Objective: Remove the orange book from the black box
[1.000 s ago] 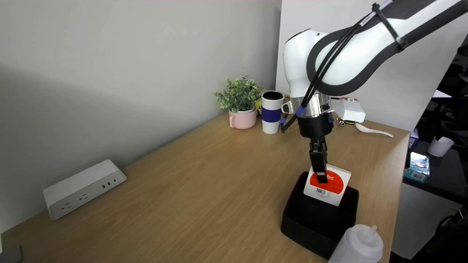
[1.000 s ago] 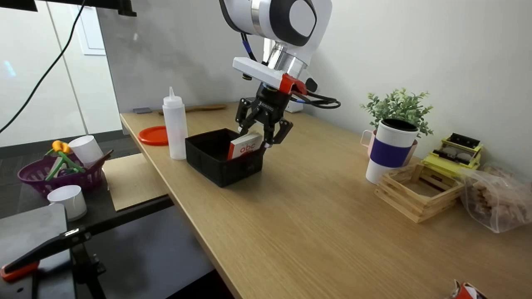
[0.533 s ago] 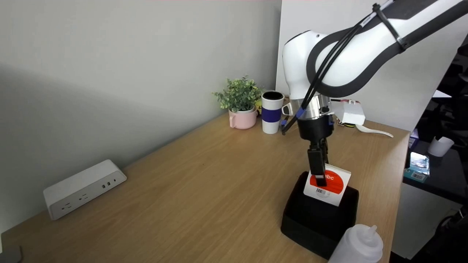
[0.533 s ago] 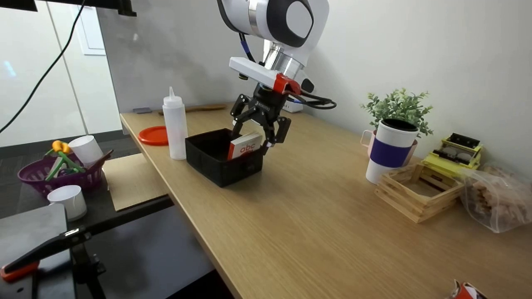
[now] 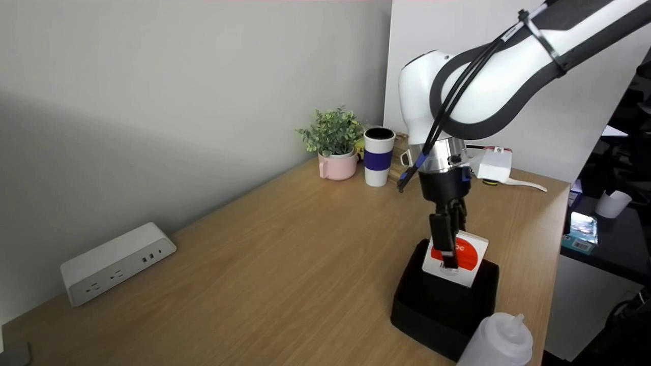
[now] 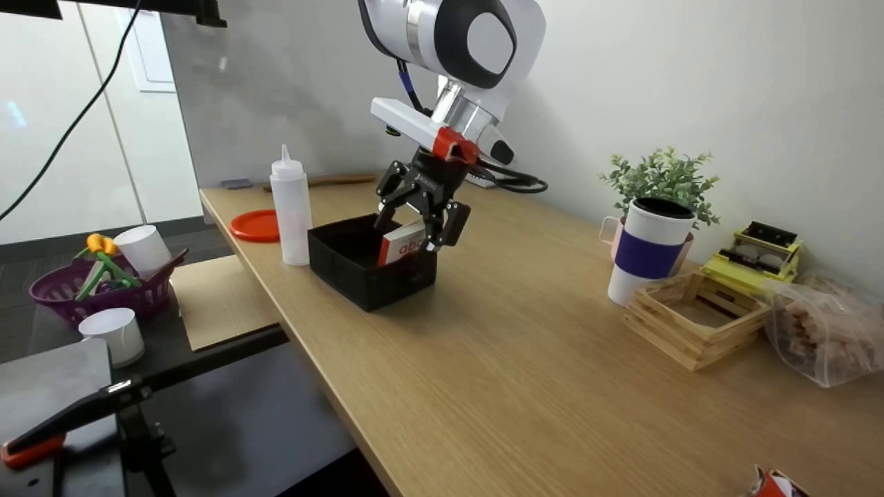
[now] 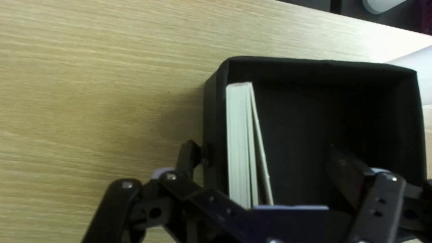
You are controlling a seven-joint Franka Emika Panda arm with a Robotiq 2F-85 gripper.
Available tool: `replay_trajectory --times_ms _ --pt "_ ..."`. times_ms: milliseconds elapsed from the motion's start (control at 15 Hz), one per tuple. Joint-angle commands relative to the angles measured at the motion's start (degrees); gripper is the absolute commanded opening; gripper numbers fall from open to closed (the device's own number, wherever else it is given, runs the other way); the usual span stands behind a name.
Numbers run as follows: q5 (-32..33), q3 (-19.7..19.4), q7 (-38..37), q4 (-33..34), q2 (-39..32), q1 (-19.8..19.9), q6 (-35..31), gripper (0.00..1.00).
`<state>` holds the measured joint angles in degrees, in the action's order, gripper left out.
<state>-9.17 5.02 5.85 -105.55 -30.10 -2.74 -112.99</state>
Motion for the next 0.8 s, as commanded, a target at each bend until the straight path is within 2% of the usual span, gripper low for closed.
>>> replay_trajectory --times_ms 0,400,467,733 --pt "-1.34 -0.2 -2.74 -4.15 3.17 0.17 -2.26 1.0" --pt "-1.29 -0.55 -6.71 -6.07 4.88 -0.12 -2.84 1.0" --pt "-1.28 -0.52 -6.88 -6.23 5.06 -0.08 -2.85 0.8" --pt "-1.16 -0.38 -6.54 -6.01 4.61 0.01 -2.54 0.5"
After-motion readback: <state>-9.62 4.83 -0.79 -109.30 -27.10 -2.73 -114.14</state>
